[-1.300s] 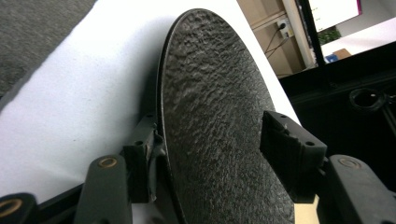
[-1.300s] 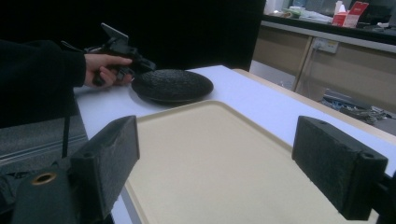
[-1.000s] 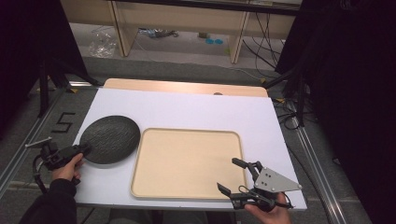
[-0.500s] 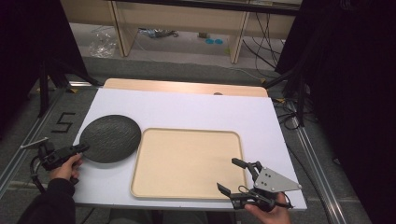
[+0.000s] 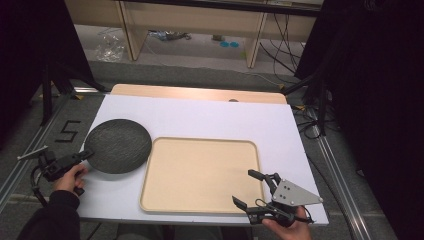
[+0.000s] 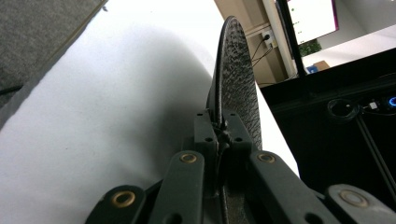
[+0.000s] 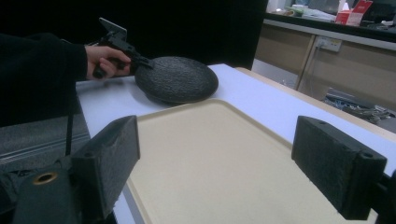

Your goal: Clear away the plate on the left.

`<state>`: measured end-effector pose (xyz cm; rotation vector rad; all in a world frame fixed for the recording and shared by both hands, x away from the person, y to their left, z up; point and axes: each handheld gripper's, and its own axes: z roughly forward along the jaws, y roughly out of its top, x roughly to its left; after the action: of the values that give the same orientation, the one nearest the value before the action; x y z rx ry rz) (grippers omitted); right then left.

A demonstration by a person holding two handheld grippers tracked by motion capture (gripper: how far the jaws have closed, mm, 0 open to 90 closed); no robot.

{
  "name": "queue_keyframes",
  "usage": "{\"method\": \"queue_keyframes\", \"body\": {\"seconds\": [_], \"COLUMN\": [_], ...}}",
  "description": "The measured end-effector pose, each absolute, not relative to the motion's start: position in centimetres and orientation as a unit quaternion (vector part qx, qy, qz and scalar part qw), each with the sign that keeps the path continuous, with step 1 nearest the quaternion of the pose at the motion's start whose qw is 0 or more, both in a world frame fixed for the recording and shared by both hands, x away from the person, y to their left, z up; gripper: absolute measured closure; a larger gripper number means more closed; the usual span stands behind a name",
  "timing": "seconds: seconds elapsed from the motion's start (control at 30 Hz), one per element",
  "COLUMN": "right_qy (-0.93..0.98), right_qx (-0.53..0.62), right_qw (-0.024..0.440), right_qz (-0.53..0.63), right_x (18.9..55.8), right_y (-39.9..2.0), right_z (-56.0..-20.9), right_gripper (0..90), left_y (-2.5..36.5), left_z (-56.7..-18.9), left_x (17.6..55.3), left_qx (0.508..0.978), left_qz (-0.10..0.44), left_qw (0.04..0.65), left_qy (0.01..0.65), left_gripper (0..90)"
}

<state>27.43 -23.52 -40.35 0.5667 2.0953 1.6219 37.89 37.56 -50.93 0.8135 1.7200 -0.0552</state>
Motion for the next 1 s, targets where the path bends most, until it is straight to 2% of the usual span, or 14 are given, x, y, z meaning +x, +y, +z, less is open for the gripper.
{"method": "queue_keyframes", "body": {"seconds": [0.63, 0.87, 1.0], "right_qy": [0.758, 0.759, 0.752], "right_qx": [0.202, 0.201, 0.201], "right_qw": [0.21, 0.207, 0.209], "right_qz": [0.583, 0.584, 0.591], "right_x": [27.5, 27.5, 27.6], "right_y": [-23.6, -23.5, -23.5], "right_z": [-40.3, -40.4, -40.4], "right_gripper": [16.9, 16.9, 16.9], "left_y": [37.1, 37.2, 36.7], "left_z": [-50.2, -50.1, -49.8], "left_x": [37.4, 37.2, 37.2], "left_qx": [0.311, 0.289, 0.298], "left_qz": [-0.025, -0.043, -0.057], "left_qw": [0.586, 0.6, 0.608], "left_qy": [0.748, 0.745, 0.733], "left_gripper": [85.9, 85.6, 85.5]}}
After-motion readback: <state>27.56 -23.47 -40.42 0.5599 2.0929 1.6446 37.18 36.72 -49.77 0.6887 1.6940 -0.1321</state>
